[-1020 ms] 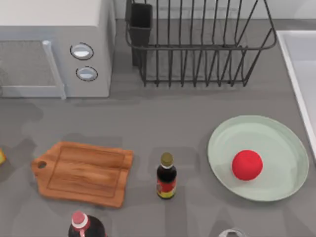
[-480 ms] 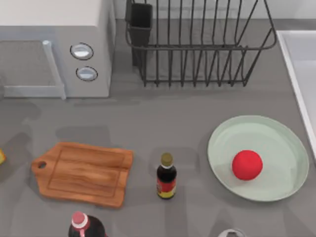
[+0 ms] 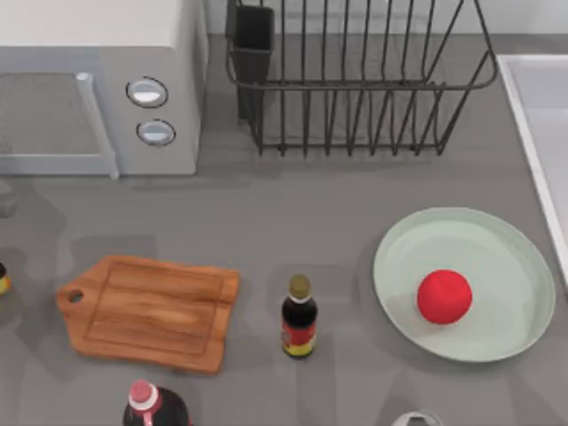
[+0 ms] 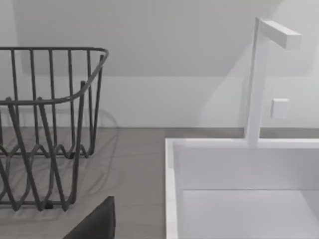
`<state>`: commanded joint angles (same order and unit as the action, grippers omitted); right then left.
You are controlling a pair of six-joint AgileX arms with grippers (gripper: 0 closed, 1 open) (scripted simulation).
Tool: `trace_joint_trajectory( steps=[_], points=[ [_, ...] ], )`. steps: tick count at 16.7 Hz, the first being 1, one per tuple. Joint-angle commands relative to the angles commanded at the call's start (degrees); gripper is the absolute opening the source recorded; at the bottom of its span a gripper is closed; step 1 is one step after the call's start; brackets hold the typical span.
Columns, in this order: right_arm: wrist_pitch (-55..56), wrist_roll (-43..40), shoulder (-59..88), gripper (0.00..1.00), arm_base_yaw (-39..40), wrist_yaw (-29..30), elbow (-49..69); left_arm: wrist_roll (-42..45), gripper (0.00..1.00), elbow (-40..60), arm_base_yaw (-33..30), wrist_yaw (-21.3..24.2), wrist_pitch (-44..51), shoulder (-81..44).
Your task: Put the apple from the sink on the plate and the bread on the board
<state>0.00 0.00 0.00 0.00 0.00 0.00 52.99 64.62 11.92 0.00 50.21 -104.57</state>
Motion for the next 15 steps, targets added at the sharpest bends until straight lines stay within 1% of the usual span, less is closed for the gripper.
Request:
trace_joint_trajectory(
  steps=[4, 9, 15],
  points=[
    [0.0, 0.0, 0.0, 1.00, 0.0, 0.0, 0.0, -0.5, 1.00, -0.8, -0.6, 0.0, -5.6, -4.7],
    [0.0, 0.0, 0.0, 1.00, 0.0, 0.0, 0.0, -0.6, 1.00, -0.5, -0.7, 0.0, -6.1, -5.4],
    [0.0, 0.0, 0.0, 1.00, 0.0, 0.0, 0.0, -0.6, 0.55, -0.5, -0.7, 0.0, -6.1, -5.4]
  ],
)
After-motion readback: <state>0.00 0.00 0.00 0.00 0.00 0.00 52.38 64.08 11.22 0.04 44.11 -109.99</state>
